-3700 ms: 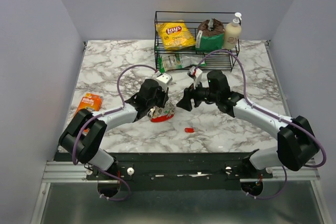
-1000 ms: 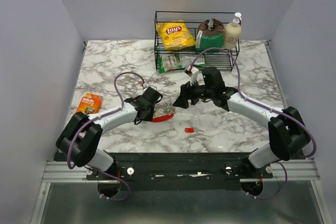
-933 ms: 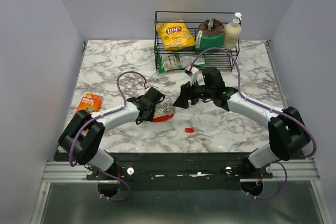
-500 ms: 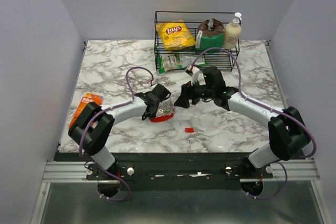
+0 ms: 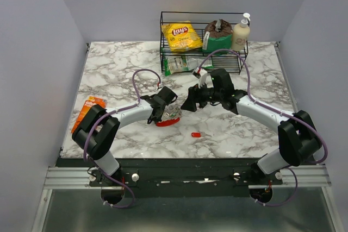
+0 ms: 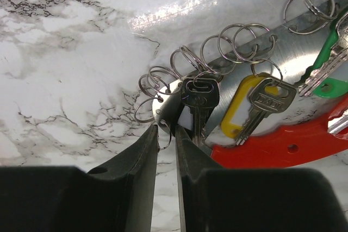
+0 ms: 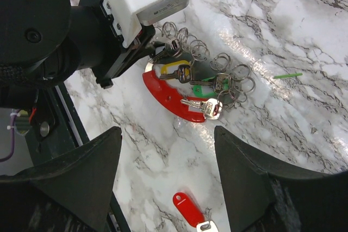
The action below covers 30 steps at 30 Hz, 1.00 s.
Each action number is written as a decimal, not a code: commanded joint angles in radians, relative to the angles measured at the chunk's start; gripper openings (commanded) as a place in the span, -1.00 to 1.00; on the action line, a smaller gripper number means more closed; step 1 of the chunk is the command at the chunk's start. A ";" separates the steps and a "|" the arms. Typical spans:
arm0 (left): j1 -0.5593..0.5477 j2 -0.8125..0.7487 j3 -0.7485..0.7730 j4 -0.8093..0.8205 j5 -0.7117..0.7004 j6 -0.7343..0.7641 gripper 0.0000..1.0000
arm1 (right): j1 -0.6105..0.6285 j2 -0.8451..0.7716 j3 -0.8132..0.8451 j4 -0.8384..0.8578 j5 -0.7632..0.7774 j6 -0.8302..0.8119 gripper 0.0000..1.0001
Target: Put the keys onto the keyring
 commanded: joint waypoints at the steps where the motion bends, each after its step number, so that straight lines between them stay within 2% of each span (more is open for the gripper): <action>1: 0.008 -0.039 -0.004 0.023 0.034 0.006 -0.46 | -0.006 -0.012 -0.004 -0.014 -0.009 -0.008 0.54; 12: 0.060 -0.105 -0.041 0.070 0.104 -0.007 -0.57 | -0.009 -0.006 -0.002 -0.014 -0.021 -0.014 0.54; 14: 0.079 -0.137 -0.055 0.094 0.132 -0.017 -0.53 | -0.007 -0.001 0.001 -0.014 -0.021 -0.020 0.54; 15: 0.096 -0.151 -0.064 0.108 0.153 -0.022 -0.43 | -0.009 -0.001 0.003 -0.015 -0.021 -0.022 0.54; 19: 0.240 -0.255 -0.118 0.192 0.337 -0.071 -0.28 | -0.009 0.012 0.016 -0.015 -0.024 -0.023 0.54; 21: 0.280 -0.290 -0.147 0.212 0.377 -0.108 -0.24 | -0.007 0.019 0.024 -0.020 -0.022 -0.025 0.54; 25: 0.366 -0.352 -0.187 0.250 0.474 -0.187 -0.24 | -0.007 0.040 0.049 -0.032 -0.025 -0.023 0.54; 30: 0.476 -0.364 -0.285 0.364 0.673 -0.309 -0.24 | -0.007 0.084 0.090 -0.052 -0.039 -0.017 0.54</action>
